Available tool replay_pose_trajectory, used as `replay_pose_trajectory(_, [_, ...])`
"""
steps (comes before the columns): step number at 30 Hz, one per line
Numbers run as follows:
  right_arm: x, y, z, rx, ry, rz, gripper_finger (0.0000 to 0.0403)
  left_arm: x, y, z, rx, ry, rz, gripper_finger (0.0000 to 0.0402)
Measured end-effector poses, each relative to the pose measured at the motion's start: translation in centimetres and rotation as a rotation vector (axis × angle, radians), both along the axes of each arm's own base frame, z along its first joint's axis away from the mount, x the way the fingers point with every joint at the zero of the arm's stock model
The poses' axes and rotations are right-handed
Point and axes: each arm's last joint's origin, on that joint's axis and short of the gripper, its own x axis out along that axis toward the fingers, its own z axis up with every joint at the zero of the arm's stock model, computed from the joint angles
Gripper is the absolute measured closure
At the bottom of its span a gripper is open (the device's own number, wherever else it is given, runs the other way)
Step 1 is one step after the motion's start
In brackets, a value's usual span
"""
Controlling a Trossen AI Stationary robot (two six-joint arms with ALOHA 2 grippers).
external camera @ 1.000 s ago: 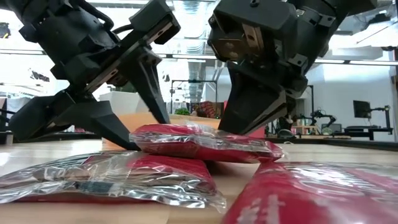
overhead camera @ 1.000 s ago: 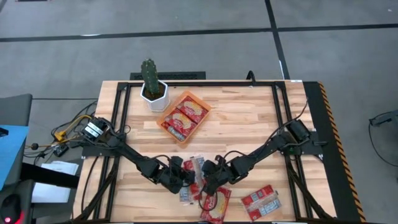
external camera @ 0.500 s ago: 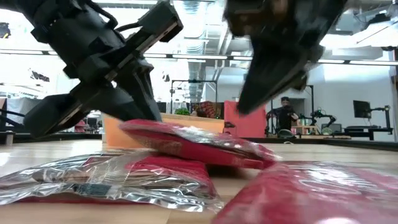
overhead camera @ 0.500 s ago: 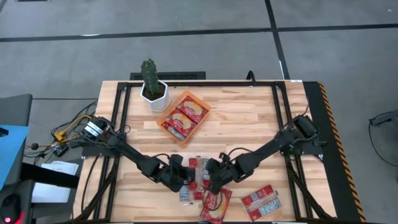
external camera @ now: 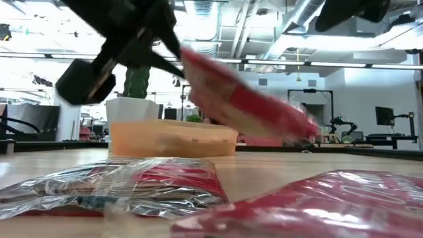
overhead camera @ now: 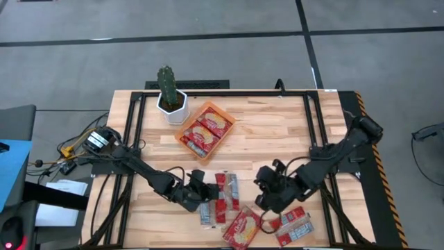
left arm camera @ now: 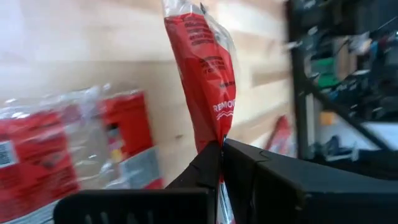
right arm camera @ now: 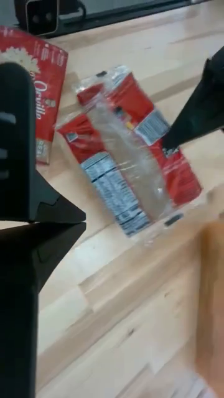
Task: Sort popcorn bags into baskets
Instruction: Put the popcorn bag into the orange bin
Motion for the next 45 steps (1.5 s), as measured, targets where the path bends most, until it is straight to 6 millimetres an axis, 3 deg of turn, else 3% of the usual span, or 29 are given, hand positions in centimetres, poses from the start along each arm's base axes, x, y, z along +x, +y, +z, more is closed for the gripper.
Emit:
replay_pose_trajectory(8, [-1.6, 0.0, 0.7, -0.031, -0.012, -0.054, 0.0366, -0.6, 2.0, 3.9, 0.064, -0.127, 0.161, 0.0401])
replay_pose_trajectory(17, [-1.5, 0.0, 0.5, -0.056, -0.017, -0.050, 0.0382, -0.4, 8.4, 8.1, 0.235, -0.149, 0.301, 0.0401])
replay_pose_trajectory(25, [-1.5, 0.0, 0.5, -0.062, -0.010, -0.048, 0.0372, 0.2, 15.7, 7.6, 0.234, -0.049, 0.482, 0.0401])
replay_pose_trajectory(32, [-1.8, -0.2, 0.4, -0.089, 0.023, -0.045, 0.0367, -0.1, 20.6, 7.3, 0.220, -0.006, 0.624, 0.0401])
replay_pose_trajectory(37, [-1.9, -0.3, 0.3, -0.102, 0.039, -0.044, 0.0377, -0.3, 22.3, 7.2, 0.196, 0.012, 0.630, 0.0401])
replay_pose_trajectory(45, [-2.0, -0.4, 0.3, -0.109, 0.045, -0.041, 0.0380, -0.7, 23.2, 6.2, 0.182, 0.087, 0.666, 0.0401])
